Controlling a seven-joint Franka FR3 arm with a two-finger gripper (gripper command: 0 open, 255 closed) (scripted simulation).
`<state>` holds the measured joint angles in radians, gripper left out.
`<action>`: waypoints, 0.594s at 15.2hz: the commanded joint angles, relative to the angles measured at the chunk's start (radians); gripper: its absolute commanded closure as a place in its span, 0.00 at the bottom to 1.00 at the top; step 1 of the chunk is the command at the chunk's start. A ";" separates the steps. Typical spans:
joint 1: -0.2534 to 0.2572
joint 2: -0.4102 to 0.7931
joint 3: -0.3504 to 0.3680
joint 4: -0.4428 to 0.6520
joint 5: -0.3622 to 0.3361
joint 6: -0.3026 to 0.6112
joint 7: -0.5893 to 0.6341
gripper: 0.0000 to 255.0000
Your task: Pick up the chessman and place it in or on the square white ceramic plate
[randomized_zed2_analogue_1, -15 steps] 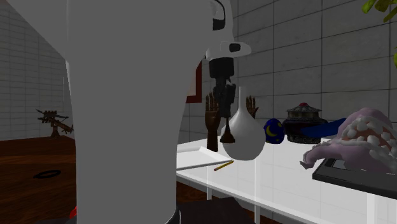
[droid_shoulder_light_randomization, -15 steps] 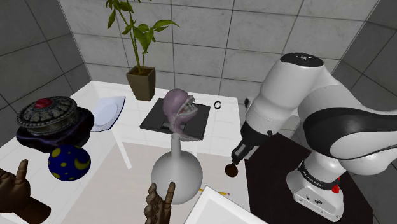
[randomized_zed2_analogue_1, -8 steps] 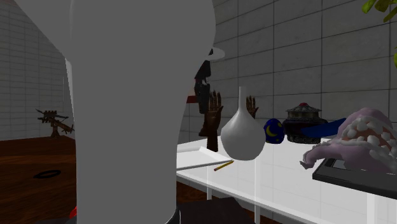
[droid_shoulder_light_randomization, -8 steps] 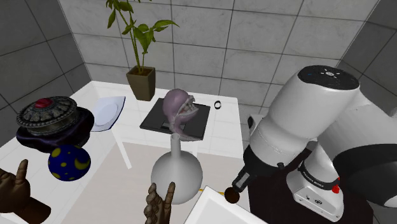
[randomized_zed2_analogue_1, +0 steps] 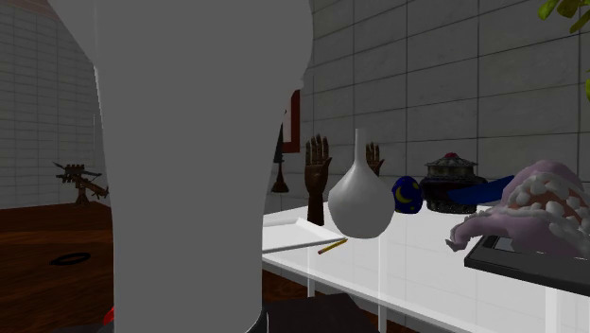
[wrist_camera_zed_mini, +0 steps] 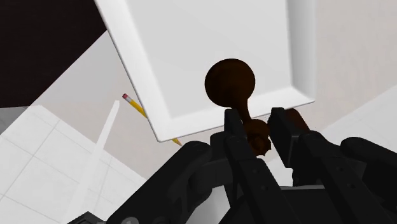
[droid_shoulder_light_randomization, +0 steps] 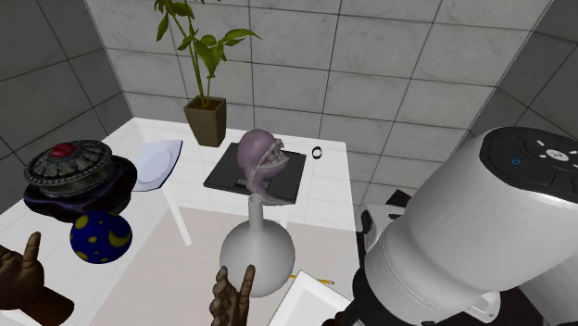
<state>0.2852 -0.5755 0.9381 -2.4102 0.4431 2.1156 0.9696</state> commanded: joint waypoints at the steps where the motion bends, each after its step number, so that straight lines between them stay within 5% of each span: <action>1: -0.007 0.015 0.028 0.002 0.001 0.018 0.019 1.00; 9: -0.039 0.070 0.105 -0.061 0.008 0.141 0.031 1.00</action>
<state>0.2511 -0.5125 1.0336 -2.4639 0.4505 2.2404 0.9990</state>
